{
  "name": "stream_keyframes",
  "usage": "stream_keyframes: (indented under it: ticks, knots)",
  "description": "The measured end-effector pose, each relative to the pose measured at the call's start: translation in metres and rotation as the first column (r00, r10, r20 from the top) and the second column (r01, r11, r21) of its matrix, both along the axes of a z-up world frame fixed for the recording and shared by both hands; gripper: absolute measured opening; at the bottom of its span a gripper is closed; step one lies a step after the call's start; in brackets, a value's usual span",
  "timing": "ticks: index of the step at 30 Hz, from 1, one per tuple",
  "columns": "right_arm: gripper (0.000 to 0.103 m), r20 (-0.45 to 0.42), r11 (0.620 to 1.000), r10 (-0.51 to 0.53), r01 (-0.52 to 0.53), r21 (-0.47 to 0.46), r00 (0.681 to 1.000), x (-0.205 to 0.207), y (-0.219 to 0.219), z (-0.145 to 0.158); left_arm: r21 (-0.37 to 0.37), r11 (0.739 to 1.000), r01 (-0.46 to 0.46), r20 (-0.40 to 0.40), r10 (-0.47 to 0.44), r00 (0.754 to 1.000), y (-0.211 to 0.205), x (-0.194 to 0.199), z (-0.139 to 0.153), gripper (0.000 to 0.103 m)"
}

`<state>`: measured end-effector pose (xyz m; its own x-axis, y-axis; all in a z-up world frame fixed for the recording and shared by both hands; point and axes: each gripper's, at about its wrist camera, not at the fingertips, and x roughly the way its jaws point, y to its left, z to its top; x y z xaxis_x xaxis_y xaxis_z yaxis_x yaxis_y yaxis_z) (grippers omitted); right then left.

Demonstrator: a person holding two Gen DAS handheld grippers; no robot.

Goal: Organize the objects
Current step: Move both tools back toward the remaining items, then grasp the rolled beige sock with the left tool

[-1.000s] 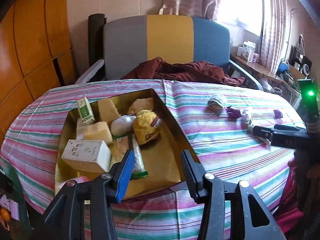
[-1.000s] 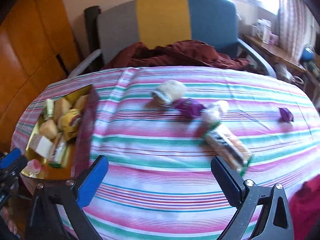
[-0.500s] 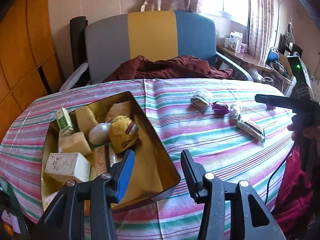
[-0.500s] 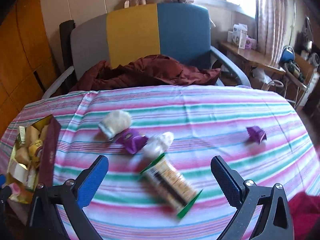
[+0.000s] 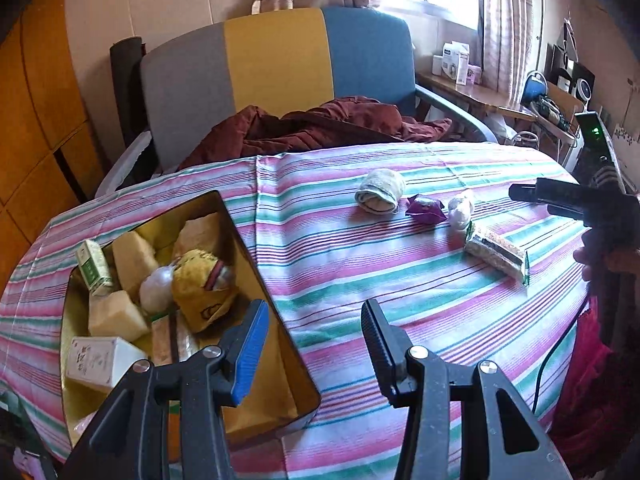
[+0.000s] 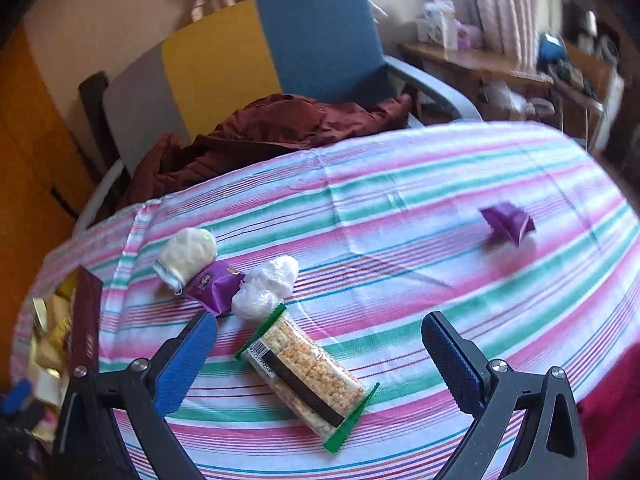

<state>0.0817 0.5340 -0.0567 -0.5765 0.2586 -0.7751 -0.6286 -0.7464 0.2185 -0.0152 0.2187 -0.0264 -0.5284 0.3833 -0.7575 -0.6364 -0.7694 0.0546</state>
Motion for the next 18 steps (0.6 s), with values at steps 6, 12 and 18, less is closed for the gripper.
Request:
stream_keyframes:
  ticks: [6, 12, 18]
  knots:
    - [0.103, 0.015, 0.999, -0.03, 0.03, -0.025, 0.999, 0.001, 0.006, -0.004, -0.016, 0.999, 0.03, -0.004, -0.03, 1.0, 0.021, -0.005, -0.006, 0.048]
    - [0.103, 0.046, 0.999, -0.021, 0.022, -0.027, 0.999, -0.002, 0.005, -0.009, -0.017, 0.998, 0.057, -0.009, -0.057, 0.998, 0.039, -0.011, -0.007, 0.048]
    - [0.103, 0.072, 0.999, -0.031, 0.033, -0.037, 0.997, -0.003, 0.009, -0.014, -0.014, 0.997, 0.081, 0.003, -0.081, 0.997, 0.056, -0.02, -0.011, 0.048]
